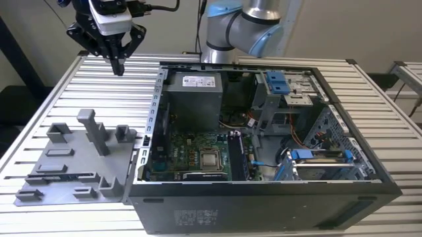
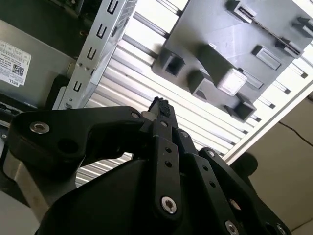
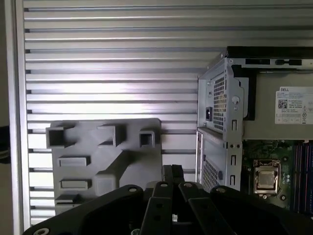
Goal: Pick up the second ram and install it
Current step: 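Reach for the second ram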
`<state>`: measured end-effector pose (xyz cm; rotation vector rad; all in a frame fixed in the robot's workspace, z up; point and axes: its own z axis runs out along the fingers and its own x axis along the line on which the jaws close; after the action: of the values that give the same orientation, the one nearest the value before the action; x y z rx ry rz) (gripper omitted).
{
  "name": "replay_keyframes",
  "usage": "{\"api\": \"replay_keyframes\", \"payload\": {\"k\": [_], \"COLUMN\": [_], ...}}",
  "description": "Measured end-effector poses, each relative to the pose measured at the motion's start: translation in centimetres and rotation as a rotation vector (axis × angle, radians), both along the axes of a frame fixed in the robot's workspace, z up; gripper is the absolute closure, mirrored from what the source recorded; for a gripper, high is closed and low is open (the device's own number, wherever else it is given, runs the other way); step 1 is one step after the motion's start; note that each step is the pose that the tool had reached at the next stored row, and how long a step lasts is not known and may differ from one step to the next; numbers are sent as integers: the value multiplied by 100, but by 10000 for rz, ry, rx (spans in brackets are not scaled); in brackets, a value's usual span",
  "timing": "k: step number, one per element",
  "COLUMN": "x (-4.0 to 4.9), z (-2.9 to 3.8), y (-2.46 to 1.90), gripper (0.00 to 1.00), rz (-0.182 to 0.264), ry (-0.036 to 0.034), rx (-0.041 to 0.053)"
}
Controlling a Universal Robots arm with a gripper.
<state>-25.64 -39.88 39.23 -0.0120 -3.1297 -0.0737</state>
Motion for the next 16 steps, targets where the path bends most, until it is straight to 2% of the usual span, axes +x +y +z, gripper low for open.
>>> {"api": "replay_keyframes", "payload": {"k": [5, 16], "x": [-114, -457], "z": [0, -1], "y": [0, 0], "gripper": [89, 89], "rz": [155, 346], "ry": [0, 0], "rx": [1, 0]}}
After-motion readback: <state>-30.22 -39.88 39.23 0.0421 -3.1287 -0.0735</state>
